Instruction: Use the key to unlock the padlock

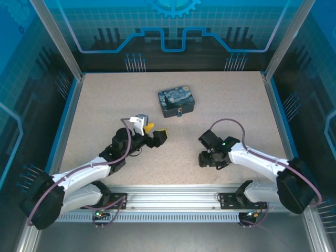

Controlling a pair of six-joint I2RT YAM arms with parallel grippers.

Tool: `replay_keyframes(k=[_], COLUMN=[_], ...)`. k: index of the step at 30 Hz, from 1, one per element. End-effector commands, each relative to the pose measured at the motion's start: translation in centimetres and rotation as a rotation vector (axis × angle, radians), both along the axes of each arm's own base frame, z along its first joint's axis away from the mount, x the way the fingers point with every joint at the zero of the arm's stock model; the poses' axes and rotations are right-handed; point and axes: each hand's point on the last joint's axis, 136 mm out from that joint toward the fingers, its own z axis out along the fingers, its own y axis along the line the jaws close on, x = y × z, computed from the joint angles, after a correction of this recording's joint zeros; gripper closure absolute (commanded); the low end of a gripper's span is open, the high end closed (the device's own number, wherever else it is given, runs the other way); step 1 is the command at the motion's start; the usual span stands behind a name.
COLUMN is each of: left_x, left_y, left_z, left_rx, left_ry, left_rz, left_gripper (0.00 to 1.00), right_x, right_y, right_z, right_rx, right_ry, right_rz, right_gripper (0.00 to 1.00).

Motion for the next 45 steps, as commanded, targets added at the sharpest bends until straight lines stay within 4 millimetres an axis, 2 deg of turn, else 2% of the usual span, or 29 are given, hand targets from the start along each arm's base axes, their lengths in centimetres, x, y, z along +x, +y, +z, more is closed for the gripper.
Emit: replay_keyframes(k=[1, 5, 11, 19, 25, 34, 37, 45], left_x=[0.2, -0.1, -0.2, -0.2, -0.2, -0.1, -0.2, -0.2], left_y=[0.2, 0.6, 1.1, 1.2, 1.3, 1.5, 1.5, 1.5], left_z=[1.8, 2.1, 2.0, 1.7, 1.4, 1.2, 1.3, 1.4], left_rx=[-0.050, -0.031, -0.018, -0.018, -0.008, -0.002, 0.000, 0.004], left_ry=[-0.039, -0.047, -0.043, -0.033, -0.025, -0.018, -0.018, -0.022], left_rz=[0.026, 0.039, 0.051, 0.059, 0.067, 0.075, 0.075, 0.073], left_gripper=[0.04, 0.04, 0.04, 0.04, 0.04, 0.04, 0.04, 0.04], right_x=[-0.5, -0.6, -0.4, -0.9, -1.2, -1.6, -1.5, -1.1], right_y=[1.0, 1.3, 2.0, 1.7, 2.3, 2.5, 2.5, 2.1], right_z=[-0.3, -1.0, -1.0, -1.6, -2.1, -3.2, -3.2, -2.7], right_rx=[0.000, 0.010, 0.049, 0.023, 0.021, 0.002, 0.002, -0.014], right_ry=[0.044, 0.044, 0.036, 0.068, 0.096, 0.130, 0.122, 0.091], right_rz=[-0.015, -0.036, -0.040, -0.058, -0.043, -0.038, -0.038, -0.036], right_gripper=[0.49, 0.53, 0.56, 0.62, 0.67, 0.80, 0.82, 0.95])
